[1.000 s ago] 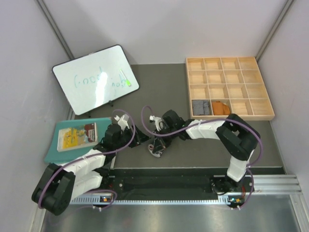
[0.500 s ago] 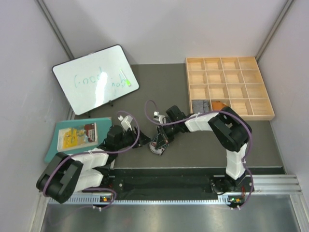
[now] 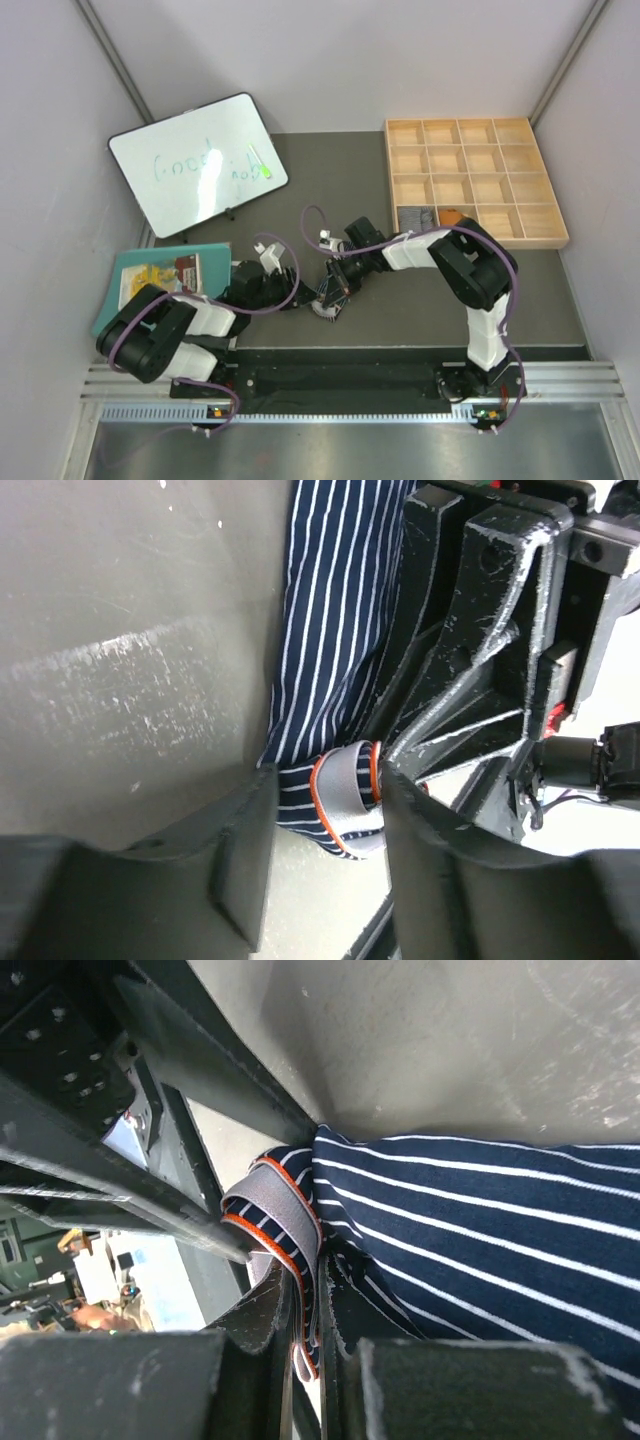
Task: Roll the underwear
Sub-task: Roll the underwear to the center of the board.
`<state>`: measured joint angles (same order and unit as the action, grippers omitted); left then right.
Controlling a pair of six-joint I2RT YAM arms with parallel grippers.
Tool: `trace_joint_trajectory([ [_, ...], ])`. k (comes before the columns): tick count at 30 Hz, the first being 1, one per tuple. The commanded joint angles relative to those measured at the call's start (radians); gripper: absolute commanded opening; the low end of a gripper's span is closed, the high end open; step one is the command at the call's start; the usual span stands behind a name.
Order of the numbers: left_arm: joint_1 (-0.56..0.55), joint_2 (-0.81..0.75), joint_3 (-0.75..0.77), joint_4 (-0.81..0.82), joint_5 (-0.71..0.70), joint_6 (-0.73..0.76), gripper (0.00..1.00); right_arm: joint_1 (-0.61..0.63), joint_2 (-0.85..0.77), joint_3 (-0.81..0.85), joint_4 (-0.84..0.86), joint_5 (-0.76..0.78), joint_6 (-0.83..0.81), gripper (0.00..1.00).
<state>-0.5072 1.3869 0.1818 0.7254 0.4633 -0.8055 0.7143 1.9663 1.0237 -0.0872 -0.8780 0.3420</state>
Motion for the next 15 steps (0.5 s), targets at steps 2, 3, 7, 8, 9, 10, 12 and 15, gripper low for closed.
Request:
trace_joint_trajectory([
  [2, -0.025, 0.047, 0.034, 0.023, -0.021, 0.034, 0.34, -0.019, -0.007, 0.027, 0.007, 0.043, -0.020, 0.07],
  [3, -0.025, 0.066, 0.039, -0.012, -0.041, 0.034, 0.30, -0.021, -0.017, 0.027, 0.006, 0.051, -0.015, 0.09],
  [7, -0.025, 0.103, 0.062, -0.096, -0.100, 0.020, 0.09, -0.022, -0.079, 0.021, -0.012, 0.074, -0.008, 0.34],
  [8, -0.025, 0.106, 0.074, -0.109, -0.103, 0.014, 0.06, -0.022, -0.096, 0.012, -0.017, 0.083, -0.005, 0.38],
  [9, -0.025, 0.118, 0.082, -0.124, -0.103, 0.012, 0.05, -0.022, -0.136, 0.003, -0.020, 0.106, 0.008, 0.41],
  [10, -0.025, 0.123, 0.093, -0.157, -0.101, 0.012, 0.04, -0.022, -0.154, -0.005, -0.026, 0.120, 0.015, 0.44],
  [12, -0.025, 0.141, 0.128, -0.202, -0.101, 0.015, 0.01, -0.022, -0.231, -0.045, -0.025, 0.166, 0.055, 0.53],
  [15, -0.025, 0.162, 0.169, -0.276, -0.095, 0.016, 0.00, -0.023, -0.326, -0.141, 0.023, 0.238, 0.133, 0.63],
])
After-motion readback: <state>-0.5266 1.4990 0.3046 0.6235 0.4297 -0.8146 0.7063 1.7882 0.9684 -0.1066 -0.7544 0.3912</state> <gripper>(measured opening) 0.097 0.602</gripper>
